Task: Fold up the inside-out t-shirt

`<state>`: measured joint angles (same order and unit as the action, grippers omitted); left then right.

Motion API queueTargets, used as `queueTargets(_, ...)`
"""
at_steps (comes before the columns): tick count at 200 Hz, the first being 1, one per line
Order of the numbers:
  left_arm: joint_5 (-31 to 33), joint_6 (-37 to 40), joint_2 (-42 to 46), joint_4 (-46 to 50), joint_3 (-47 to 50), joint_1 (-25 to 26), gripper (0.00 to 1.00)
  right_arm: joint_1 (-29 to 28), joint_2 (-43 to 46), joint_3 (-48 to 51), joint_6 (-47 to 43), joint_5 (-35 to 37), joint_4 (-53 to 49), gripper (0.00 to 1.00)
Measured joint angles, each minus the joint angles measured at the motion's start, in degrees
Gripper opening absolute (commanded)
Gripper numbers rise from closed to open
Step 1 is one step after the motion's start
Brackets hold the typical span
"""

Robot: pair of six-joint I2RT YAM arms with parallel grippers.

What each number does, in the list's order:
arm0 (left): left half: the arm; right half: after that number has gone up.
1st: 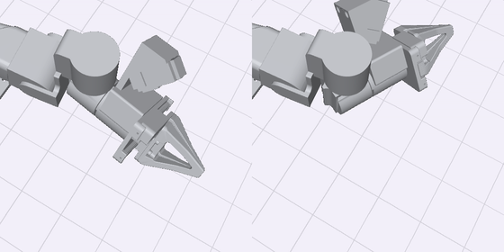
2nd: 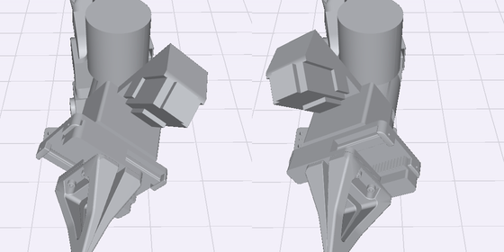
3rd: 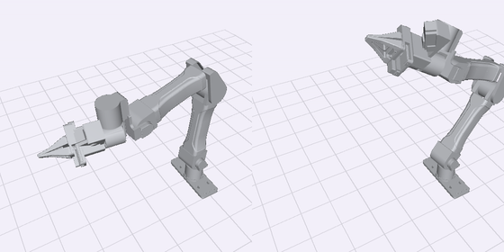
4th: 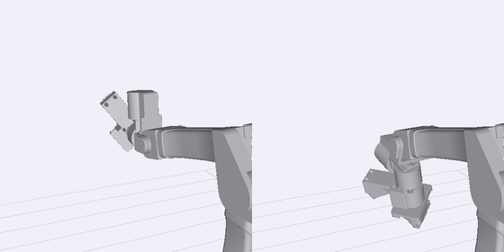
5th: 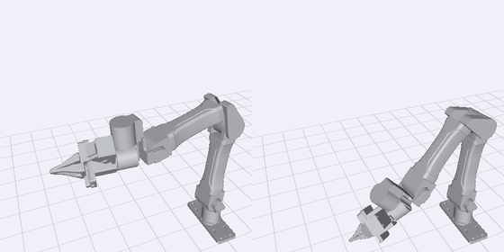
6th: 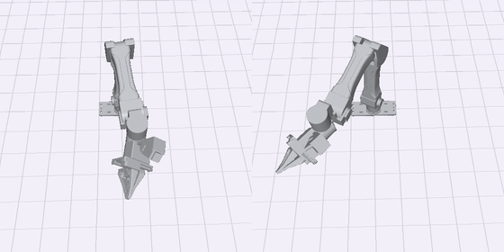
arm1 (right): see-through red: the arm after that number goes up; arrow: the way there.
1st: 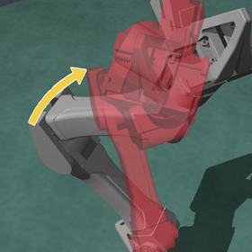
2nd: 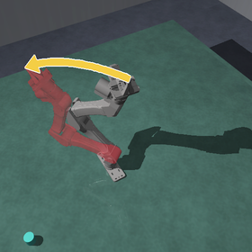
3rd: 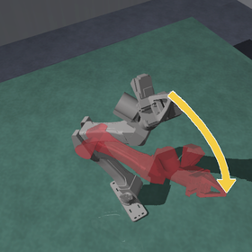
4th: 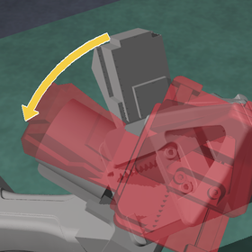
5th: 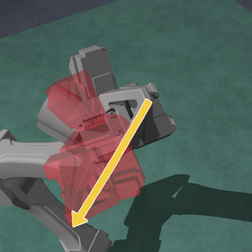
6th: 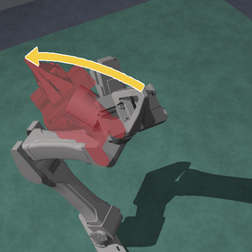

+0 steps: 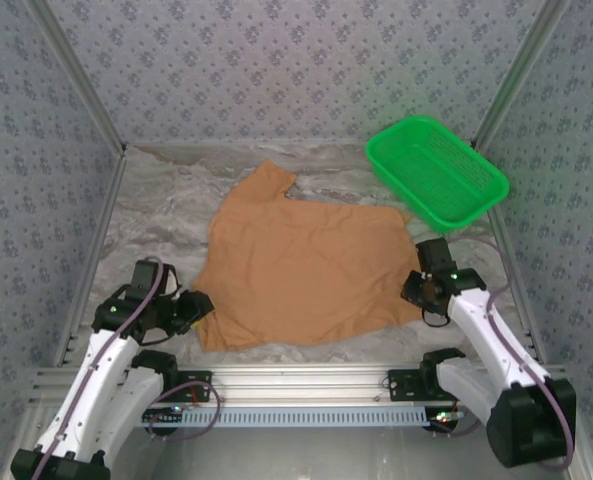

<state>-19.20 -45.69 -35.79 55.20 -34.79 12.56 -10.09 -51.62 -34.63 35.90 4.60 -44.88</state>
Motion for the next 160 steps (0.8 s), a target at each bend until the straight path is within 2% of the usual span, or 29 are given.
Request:
queueTargets(15,3.87,0.79,-0.04,-1.22,-2.54,0.0,0.56,-0.76,2.91,-0.02,-0.28,1.03,1.44,0.42)
queueTargets(39,6.99,2.01,-4.9,-8.09,-6.14,0.0,0.58,-2.67,-0.37,-1.18,-2.14,0.46,7.28,0.46)
queueTargets(80,8.35,3.45,-29.31,-27.96,-10.71,1.77,0.59,-5.77,-23.87,-10.6,-7.04,-0.92,19.96,0.48)
queueTargets(108,10.71,7.74,-44.72,-34.75,-20.68,4.22,0.59,-6.01,-37.73,-19.87,-9.55,-1.16,25.22,0.47)
queueTargets(134,12.11,11.37,-57.31,-41.48,-30.32,4.96,0.59,-5.92,-46.75,-27.61,-10.27,-0.42,27.8,0.46)
queueTargets(160,12.63,14.25,-69.59,-44.11,-39.23,4.98,0.59,-5.62,-54.93,-35.01,-10.23,0.26,28.68,0.46)
